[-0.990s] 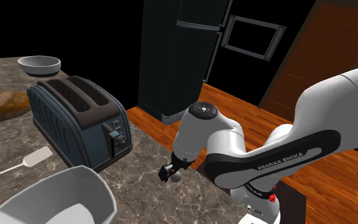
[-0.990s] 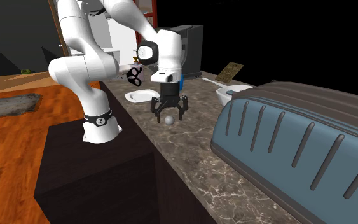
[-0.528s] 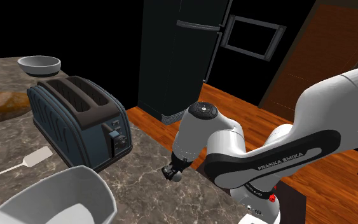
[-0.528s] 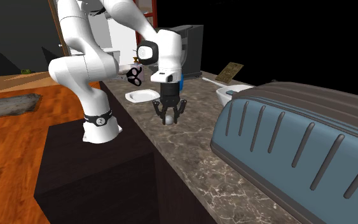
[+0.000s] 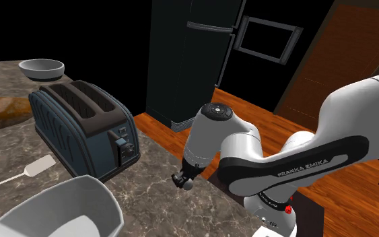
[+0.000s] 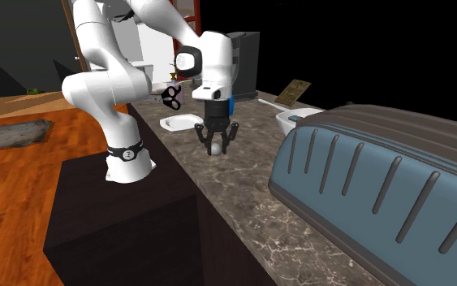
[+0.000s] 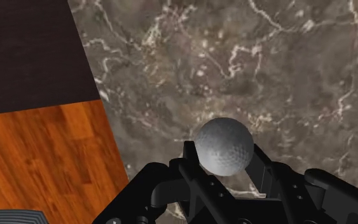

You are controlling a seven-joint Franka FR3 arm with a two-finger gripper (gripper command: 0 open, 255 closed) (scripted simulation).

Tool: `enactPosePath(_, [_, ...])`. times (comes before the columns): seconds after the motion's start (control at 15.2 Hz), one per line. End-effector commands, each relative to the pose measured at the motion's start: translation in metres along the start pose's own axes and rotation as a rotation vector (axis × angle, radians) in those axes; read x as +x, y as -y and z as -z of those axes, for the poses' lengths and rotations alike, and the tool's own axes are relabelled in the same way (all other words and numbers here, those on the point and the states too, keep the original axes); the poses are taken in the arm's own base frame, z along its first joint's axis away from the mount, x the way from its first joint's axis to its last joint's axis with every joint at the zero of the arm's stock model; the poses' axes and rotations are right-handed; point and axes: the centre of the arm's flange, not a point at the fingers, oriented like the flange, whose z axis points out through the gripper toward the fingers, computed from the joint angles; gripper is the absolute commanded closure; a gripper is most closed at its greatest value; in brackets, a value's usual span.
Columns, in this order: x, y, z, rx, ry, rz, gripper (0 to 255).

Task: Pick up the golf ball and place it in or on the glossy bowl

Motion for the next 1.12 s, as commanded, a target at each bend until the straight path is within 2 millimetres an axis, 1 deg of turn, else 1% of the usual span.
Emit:
enactPosePath(0.0, [0.002, -0.002, 0.011, 0.0, 0.0, 0.0, 255])
enactPosePath(1.06, [0.015, -0.008, 0.094, 0.0, 0.0, 0.0, 255])
